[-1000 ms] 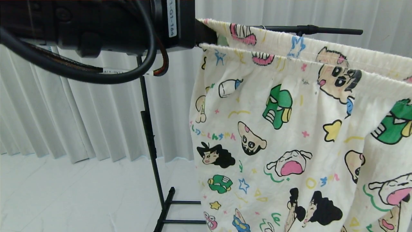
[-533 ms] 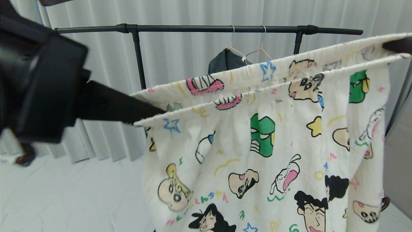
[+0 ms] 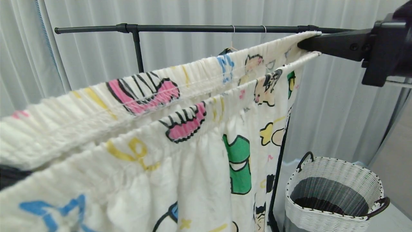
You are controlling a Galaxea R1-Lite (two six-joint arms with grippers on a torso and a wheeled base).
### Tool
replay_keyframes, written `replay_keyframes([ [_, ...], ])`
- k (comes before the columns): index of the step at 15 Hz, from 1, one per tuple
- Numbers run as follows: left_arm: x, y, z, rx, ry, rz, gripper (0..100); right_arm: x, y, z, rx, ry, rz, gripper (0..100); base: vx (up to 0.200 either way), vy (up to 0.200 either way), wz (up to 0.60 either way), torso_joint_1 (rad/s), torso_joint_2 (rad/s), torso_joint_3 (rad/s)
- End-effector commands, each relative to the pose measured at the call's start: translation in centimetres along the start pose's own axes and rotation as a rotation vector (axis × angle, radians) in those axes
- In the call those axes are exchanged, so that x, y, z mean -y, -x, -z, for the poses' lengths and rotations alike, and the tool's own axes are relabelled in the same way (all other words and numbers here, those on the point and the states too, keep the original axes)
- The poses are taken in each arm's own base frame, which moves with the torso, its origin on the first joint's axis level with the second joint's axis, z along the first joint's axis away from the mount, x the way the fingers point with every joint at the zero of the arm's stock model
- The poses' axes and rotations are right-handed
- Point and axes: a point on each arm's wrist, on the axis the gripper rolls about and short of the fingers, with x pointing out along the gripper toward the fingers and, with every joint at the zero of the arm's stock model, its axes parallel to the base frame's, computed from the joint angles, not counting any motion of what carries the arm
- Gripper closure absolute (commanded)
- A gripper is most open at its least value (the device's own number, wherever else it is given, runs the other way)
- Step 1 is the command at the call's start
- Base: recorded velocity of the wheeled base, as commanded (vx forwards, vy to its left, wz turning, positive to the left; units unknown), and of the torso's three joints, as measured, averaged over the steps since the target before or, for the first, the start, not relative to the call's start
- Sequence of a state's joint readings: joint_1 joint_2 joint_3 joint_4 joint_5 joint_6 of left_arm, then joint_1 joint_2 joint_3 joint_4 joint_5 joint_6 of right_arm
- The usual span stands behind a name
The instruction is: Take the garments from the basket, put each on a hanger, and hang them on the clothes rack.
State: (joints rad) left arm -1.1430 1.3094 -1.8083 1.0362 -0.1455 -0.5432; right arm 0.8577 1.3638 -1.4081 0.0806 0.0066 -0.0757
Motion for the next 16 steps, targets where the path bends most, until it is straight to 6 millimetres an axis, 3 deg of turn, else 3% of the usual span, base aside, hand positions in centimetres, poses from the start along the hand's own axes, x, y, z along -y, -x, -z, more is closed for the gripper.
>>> replay_keyframes([
  [1, -0.1, 0.3, 0.4, 0.001, -0.026, -0.002, 100, 0.4, 0.2, 0.4, -0.037, 0.001, 0.055, 100, 0.0, 0.0, 0.0, 0.0, 0.0, 0.0],
  [5, -1.8, -3.4, -0.2, 0.01, -0.251, -0.353, 100, 2.4, 5.7, 0.8, -0.172, -0.009, 0.241, 100, 0.0, 0.0, 0.0, 0.0, 0.0, 0.0],
  [7, -1.3, -5.2, -1.9, 0.099, -0.28, -0.34, 100, 2.1, 7.8, 1.1, -0.209, -0.026, 0.228, 100, 0.0, 0.0, 0.0, 0.0, 0.0, 0.0],
  [11, -1.0, -7.8, -3.4, 0.158, -0.279, -0.321, 100, 0.4, 7.6, 1.7, -0.229, -0.021, 0.065, 100, 0.0, 0.0, 0.0, 0.0, 0.0, 0.0],
  [16, -2.3, -7.5, -4.4, 0.208, -0.237, -0.379, 100, 0.2, 7.6, 1.9, -0.236, -0.019, 0.051, 100, 0.0, 0.0, 0.0, 0.0, 0.0, 0.0],
])
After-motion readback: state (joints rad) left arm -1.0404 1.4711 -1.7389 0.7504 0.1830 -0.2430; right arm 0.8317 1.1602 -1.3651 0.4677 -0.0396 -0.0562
